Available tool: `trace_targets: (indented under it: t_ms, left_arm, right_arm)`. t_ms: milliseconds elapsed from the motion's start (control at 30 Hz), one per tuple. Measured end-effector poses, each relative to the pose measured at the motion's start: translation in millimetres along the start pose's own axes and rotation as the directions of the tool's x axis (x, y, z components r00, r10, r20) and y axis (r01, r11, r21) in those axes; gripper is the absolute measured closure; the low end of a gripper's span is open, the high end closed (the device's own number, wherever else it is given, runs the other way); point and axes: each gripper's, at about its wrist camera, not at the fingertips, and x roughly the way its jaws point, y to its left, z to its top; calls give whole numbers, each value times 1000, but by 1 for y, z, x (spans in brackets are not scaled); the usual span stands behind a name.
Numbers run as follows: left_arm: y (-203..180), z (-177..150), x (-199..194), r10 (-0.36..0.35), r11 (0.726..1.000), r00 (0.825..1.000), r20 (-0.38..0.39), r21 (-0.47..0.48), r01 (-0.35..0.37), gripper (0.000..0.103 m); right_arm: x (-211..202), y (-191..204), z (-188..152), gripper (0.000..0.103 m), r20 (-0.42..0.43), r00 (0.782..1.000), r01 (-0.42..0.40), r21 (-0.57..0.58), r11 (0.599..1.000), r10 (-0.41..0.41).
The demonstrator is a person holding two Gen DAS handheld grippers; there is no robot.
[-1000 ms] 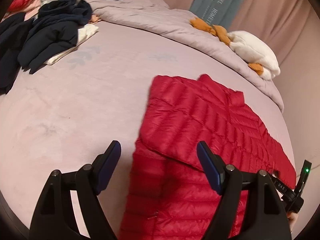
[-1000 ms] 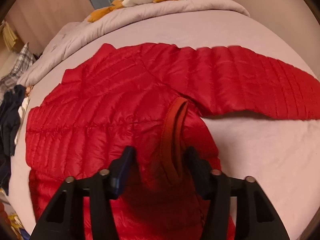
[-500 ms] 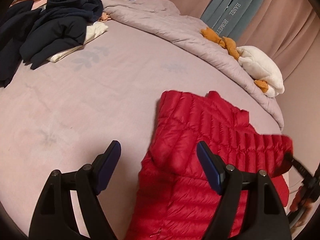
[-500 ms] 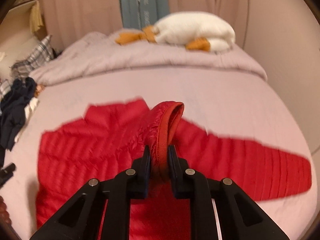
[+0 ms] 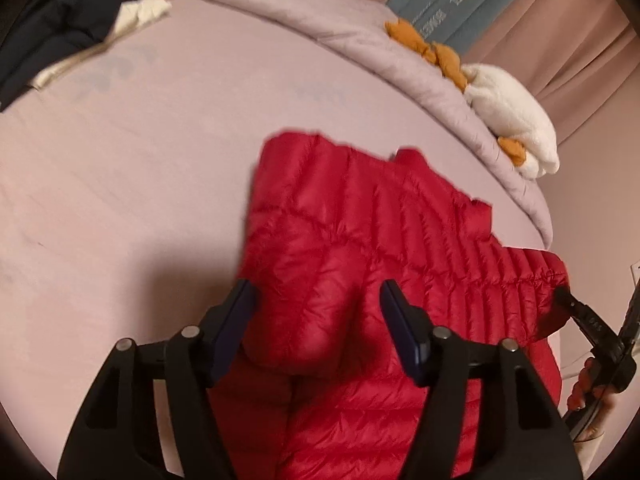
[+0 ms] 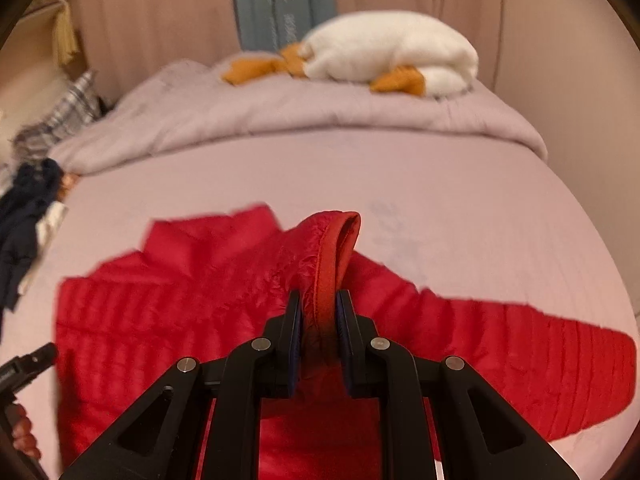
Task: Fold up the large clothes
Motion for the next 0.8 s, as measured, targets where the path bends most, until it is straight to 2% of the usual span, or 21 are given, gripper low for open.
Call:
trace_targets:
  t_ms: [200,400,667,800]
  left_arm:
    - [1,-5,22,80,997,996,-28,23,-80,42]
    - [8,-5,30,104,994,994,-33,25,-103,40]
    - [6,-7,33,132,991,991,-23,36,-131,39]
    - [7,-8,33,127,990,992,-20,56,-126,39]
  right_arm:
    - [29,-14,-17,86,-89,996,29,26,999,-26]
    - [48,-24,-30,86,-131,990,47,38,998,-41]
    - [55,-28,-36,86,-136,989,67,22,998,-63]
    - [47,-37,-37,80,-120,990,82,55,995,-75]
